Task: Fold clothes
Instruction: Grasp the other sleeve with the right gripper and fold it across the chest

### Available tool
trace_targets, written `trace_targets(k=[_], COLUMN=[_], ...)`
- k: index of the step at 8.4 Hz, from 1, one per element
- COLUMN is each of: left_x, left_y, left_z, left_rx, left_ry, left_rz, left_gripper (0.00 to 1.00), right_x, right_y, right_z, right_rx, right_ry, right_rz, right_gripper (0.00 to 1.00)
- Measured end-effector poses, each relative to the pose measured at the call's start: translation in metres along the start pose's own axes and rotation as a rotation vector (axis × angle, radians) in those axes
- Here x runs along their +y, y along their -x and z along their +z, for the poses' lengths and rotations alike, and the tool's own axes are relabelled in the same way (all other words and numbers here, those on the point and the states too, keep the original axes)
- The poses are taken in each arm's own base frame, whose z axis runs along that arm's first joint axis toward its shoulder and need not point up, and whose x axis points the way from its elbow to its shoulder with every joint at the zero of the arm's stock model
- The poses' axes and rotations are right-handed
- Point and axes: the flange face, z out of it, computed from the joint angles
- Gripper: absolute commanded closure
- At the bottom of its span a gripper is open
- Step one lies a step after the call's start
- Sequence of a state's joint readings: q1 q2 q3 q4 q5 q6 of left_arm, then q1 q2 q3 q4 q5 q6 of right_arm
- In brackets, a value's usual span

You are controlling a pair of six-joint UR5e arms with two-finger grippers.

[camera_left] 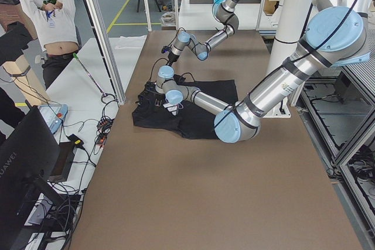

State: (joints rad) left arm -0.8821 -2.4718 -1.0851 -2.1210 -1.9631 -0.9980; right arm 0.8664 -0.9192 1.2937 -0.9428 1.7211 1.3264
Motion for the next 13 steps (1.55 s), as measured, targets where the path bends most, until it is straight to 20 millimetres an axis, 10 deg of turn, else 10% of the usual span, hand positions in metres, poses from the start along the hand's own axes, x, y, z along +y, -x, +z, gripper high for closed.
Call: trace_targets(k=[3, 9, 10, 13], left_x=[-0.009, -0.004, -0.004, -0.002], left_y=[0.038, 0.053, 0.053, 0.054], left_z=[-0.002, 0.002, 0.002, 0.000], left_rx=[-0.014, -0.013, -0.013, -0.009], left_ry=[0.005, 0.003, 0.003, 0.000], left_rz=[0.028, 0.032, 0.032, 0.030], left_gripper=[0.00, 0.00, 0.00, 0.00], right_x=[0.008, 0.105, 0.118, 0.131], right_y=[0.083, 0.207, 0.215, 0.210], right_z=[-0.017, 0.008, 0.013, 0.022], right_rx=[0.013, 0.033, 0.040, 0.056], right_ry=[0.026, -0.013, -0.015, -0.014], right_rz=[0.033, 0.090, 0.087, 0.014], right_gripper=[1.00, 0.95, 0.06, 0.06])
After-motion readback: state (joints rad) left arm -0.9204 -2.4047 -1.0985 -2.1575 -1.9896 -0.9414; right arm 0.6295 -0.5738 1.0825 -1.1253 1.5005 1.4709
